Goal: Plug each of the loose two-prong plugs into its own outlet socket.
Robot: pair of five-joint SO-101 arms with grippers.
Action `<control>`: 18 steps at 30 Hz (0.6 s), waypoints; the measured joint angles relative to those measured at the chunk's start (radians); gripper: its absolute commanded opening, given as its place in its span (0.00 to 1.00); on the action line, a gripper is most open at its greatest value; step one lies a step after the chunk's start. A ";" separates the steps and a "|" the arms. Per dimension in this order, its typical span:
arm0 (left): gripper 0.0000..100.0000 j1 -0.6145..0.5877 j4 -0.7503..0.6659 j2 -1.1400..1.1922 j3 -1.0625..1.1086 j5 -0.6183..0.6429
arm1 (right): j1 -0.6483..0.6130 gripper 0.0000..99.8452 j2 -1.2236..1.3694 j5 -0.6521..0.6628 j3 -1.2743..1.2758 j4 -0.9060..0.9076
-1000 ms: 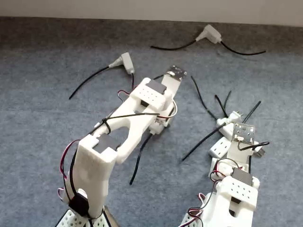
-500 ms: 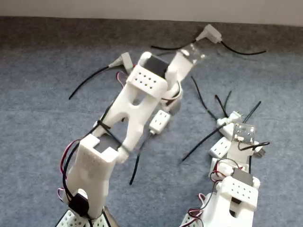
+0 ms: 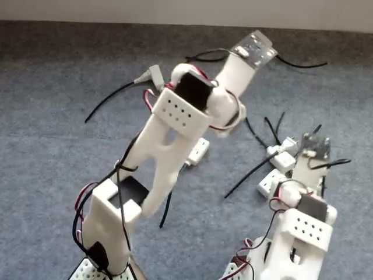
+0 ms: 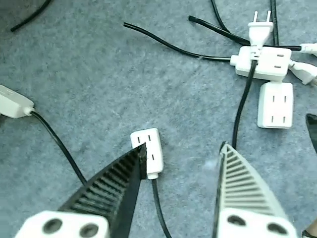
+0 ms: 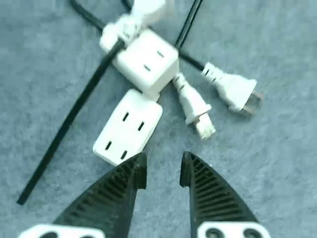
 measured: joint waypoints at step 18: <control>0.24 0.032 -0.043 0.129 0.127 0.061 | 0.110 0.13 0.540 0.083 -0.299 -0.184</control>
